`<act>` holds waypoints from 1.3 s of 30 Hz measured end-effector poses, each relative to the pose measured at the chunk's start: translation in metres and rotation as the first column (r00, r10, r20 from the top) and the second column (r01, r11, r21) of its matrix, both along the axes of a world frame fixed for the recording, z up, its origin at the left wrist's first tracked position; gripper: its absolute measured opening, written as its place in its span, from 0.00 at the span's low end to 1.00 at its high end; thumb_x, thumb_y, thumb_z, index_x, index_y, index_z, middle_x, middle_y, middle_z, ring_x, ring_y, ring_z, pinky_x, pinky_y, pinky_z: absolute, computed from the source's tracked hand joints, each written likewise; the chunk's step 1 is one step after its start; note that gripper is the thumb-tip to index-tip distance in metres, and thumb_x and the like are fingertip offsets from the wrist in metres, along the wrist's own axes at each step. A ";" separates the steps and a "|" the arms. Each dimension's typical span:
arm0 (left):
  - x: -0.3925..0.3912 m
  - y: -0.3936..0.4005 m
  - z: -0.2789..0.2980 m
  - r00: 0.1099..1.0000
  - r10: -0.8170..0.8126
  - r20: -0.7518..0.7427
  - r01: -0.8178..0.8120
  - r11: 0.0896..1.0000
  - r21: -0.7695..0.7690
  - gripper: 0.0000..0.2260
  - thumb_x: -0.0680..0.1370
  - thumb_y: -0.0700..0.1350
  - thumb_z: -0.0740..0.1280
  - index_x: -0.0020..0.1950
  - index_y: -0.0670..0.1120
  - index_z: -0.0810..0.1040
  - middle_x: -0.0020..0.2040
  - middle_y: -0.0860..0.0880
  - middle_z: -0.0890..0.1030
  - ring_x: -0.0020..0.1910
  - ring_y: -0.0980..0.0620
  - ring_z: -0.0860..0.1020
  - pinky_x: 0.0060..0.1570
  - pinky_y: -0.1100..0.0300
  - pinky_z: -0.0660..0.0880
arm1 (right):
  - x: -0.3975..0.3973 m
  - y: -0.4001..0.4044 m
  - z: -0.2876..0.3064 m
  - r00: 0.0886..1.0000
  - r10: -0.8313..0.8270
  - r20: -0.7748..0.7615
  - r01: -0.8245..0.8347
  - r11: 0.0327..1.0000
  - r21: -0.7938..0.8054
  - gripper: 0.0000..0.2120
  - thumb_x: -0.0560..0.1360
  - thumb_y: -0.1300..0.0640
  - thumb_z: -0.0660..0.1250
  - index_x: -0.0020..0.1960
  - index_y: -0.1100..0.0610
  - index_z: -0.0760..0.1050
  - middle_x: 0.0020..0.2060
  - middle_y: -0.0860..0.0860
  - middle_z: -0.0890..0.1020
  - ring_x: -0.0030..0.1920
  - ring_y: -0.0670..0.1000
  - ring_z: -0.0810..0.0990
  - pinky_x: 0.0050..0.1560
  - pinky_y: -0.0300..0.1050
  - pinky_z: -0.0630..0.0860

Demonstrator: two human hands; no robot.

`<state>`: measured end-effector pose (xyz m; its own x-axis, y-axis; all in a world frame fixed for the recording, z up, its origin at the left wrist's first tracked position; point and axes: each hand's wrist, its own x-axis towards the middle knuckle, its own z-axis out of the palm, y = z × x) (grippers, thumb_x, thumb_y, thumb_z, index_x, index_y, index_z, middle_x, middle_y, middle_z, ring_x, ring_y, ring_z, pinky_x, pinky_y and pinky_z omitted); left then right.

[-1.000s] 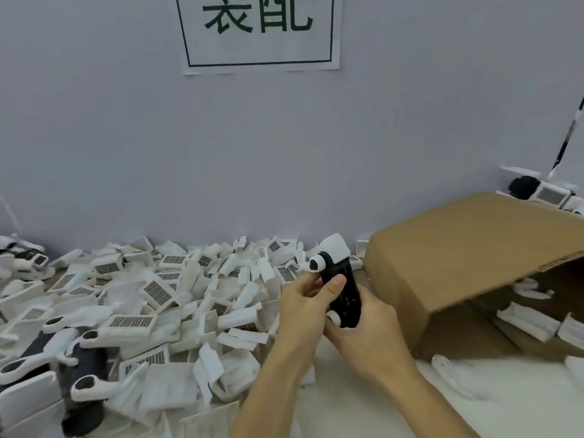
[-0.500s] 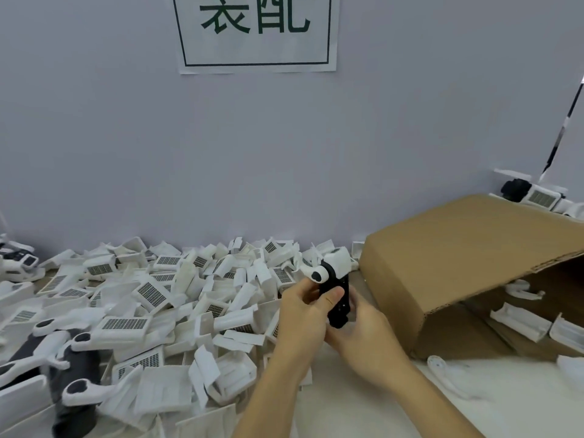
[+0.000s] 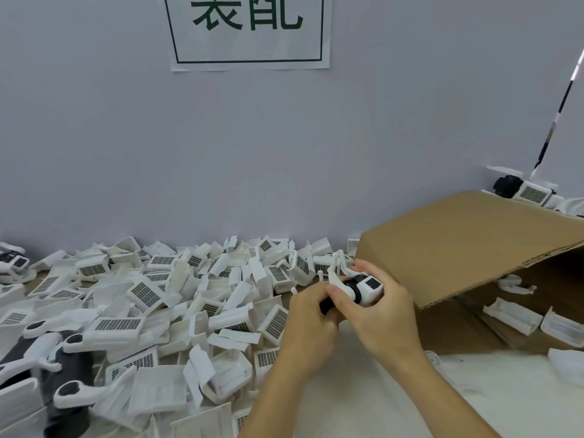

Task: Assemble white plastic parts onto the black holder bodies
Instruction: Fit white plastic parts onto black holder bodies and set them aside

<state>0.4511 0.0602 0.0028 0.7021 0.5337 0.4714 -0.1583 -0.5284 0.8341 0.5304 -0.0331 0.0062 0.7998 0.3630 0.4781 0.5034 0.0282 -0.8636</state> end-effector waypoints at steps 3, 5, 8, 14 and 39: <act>0.000 0.000 0.000 1.000 -0.011 0.003 0.012 1.000 -0.014 0.08 0.75 0.32 0.67 0.48 0.41 0.83 0.44 0.47 0.85 0.46 0.46 0.82 0.48 0.44 0.78 | -0.002 -0.001 0.004 0.997 -0.062 0.042 0.063 0.998 -0.029 0.31 0.58 0.36 0.77 0.59 0.43 0.80 0.43 0.34 0.84 0.47 0.36 0.83 0.52 0.41 0.82; 0.000 -0.001 0.001 1.000 -0.030 -0.007 0.029 0.999 -0.028 0.09 0.76 0.32 0.66 0.51 0.42 0.83 0.45 0.48 0.86 0.47 0.45 0.83 0.49 0.42 0.78 | -0.004 0.000 0.006 0.994 -0.089 0.062 0.090 0.996 -0.008 0.34 0.58 0.35 0.75 0.61 0.46 0.80 0.40 0.29 0.82 0.46 0.32 0.81 0.49 0.31 0.79; -0.001 -0.004 0.004 0.997 -0.070 0.022 0.071 0.996 -0.054 0.12 0.75 0.33 0.68 0.54 0.47 0.82 0.46 0.51 0.86 0.48 0.49 0.83 0.50 0.47 0.79 | -0.005 0.000 0.007 0.990 -0.125 0.058 0.123 0.992 0.038 0.33 0.60 0.38 0.78 0.63 0.50 0.81 0.37 0.24 0.79 0.45 0.28 0.79 0.44 0.21 0.72; 0.002 -0.007 0.004 0.996 -0.020 0.084 0.020 1.000 -0.006 0.11 0.74 0.33 0.70 0.49 0.47 0.78 0.42 0.54 0.83 0.41 0.59 0.79 0.42 0.68 0.73 | -0.010 -0.002 0.011 0.985 -0.165 0.044 0.160 0.981 0.105 0.40 0.60 0.31 0.78 0.65 0.54 0.80 0.37 0.27 0.79 0.48 0.26 0.77 0.46 0.23 0.73; -0.009 0.009 0.035 0.924 0.169 0.342 0.271 0.340 -0.900 0.14 0.79 0.45 0.65 0.33 0.47 0.80 0.35 0.45 0.76 0.32 0.50 0.74 0.32 0.58 0.73 | -0.017 0.004 0.001 0.964 0.146 -0.225 -0.186 0.968 -0.169 0.16 0.80 0.66 0.59 0.49 0.49 0.80 0.37 0.51 0.83 0.38 0.48 0.82 0.40 0.46 0.76</act>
